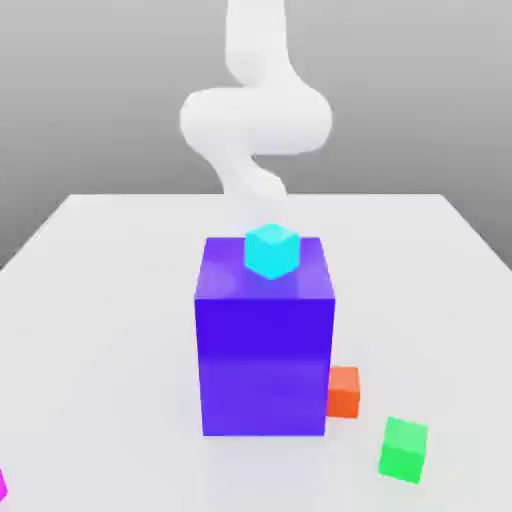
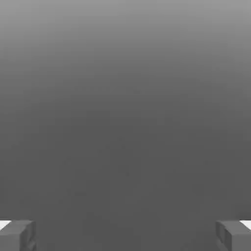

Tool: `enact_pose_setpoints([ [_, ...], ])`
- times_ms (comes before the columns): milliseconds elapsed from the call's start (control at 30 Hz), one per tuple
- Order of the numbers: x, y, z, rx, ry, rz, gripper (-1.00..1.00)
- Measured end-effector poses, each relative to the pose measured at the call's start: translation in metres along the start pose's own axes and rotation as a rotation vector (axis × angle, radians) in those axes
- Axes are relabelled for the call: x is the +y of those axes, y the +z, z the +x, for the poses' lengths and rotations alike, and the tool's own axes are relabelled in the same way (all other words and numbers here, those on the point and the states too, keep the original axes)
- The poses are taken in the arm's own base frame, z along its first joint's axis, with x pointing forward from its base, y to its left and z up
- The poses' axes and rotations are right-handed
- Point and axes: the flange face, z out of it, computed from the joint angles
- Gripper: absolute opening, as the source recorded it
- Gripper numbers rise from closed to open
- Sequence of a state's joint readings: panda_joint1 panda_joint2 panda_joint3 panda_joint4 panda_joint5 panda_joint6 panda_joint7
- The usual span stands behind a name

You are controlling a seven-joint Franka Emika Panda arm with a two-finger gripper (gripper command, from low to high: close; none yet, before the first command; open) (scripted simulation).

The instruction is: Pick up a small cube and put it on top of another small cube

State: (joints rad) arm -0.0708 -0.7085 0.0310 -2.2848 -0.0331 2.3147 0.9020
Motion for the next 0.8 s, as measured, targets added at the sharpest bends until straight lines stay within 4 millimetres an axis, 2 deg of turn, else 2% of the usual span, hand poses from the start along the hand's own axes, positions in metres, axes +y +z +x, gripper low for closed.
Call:
enact_pose_setpoints([
  [167, 0.014, 0.085, 0.027, 0.024, 0.206, -0.178, 0.0],
  [367, 0.058, 0.183, 0.057, 0.048, 0.454, -0.358, 0.0],
  [533, 0.113, 0.26, 0.077, 0.063, 0.669, -0.489, 0.0],
  [667, 0.174, 0.313, 0.091, 0.077, 0.861, -0.586, 0.0],
  [800, 0.227, 0.363, 0.09, 0.074, 1.036, -0.664, 0.0],
])
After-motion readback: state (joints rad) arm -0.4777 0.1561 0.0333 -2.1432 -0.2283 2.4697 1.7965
